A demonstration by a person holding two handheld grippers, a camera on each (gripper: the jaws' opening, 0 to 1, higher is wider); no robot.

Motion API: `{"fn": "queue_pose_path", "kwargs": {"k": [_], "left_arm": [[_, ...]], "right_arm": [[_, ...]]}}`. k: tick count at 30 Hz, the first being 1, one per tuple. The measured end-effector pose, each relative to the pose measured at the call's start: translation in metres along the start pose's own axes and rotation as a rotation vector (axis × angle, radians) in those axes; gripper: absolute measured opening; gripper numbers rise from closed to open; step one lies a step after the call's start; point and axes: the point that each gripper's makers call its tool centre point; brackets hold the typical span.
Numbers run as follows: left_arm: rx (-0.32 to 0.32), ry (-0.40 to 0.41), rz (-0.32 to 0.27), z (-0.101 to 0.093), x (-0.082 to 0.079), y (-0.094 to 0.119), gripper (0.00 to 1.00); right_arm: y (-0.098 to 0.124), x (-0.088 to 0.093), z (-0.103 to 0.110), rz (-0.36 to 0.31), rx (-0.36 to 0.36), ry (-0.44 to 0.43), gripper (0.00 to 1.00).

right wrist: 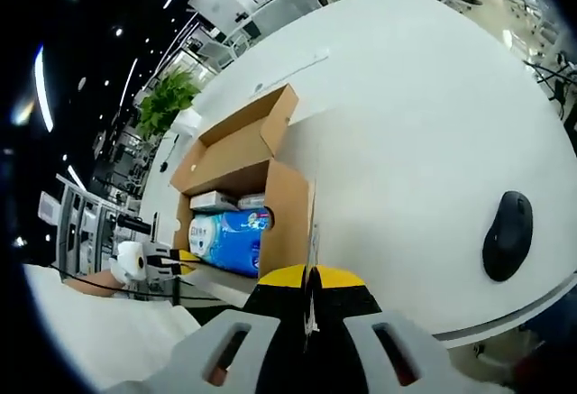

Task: Operate the shoe box by opening the lid, removing the specified soft item, and placing it in the target area until the item is outside and the box remains undamaged.

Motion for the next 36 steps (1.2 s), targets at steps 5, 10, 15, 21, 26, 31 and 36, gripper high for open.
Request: {"fn": "queue_pose_path", "kwargs": {"k": [5, 10, 15, 21, 26, 31, 36], "left_arm": [[-0.003, 0.002, 0.0, 0.0, 0.001, 0.0, 0.04], [-0.002, -0.001, 0.0, 0.0, 0.001, -0.001, 0.04], [0.004, -0.001, 0.002, 0.0, 0.001, -0.001, 0.04], [0.01, 0.001, 0.008, 0.0, 0.001, -0.001, 0.04], [0.004, 0.003, 0.011, 0.001, 0.003, -0.001, 0.04], [0.001, 0.006, 0.013, 0.001, 0.003, -0.001, 0.04], [0.002, 0.003, 0.019, 0.001, 0.003, -0.001, 0.04]], "right_arm": [[-0.009, -0.003, -0.004, 0.018, -0.007, -0.008, 0.0], [-0.018, -0.01, -0.008, 0.039, -0.008, -0.016, 0.0], [-0.028, -0.013, -0.011, 0.074, -0.001, -0.018, 0.0], [-0.035, -0.011, -0.018, 0.124, 0.024, -0.008, 0.0], [-0.031, -0.007, -0.034, 0.151, 0.055, -0.035, 0.0], [-0.031, -0.007, -0.04, 0.161, 0.062, -0.029, 0.01], [-0.029, -0.003, -0.06, 0.182, 0.122, -0.003, 0.02]]}}
Point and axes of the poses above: the point that each gripper's makers call its tool centre point, and the gripper's own axes: y roughly backward along the fingers, z roughly to its left, x roughly out of its underside, and after that the axes turned 13 degrees about -x, right-handed
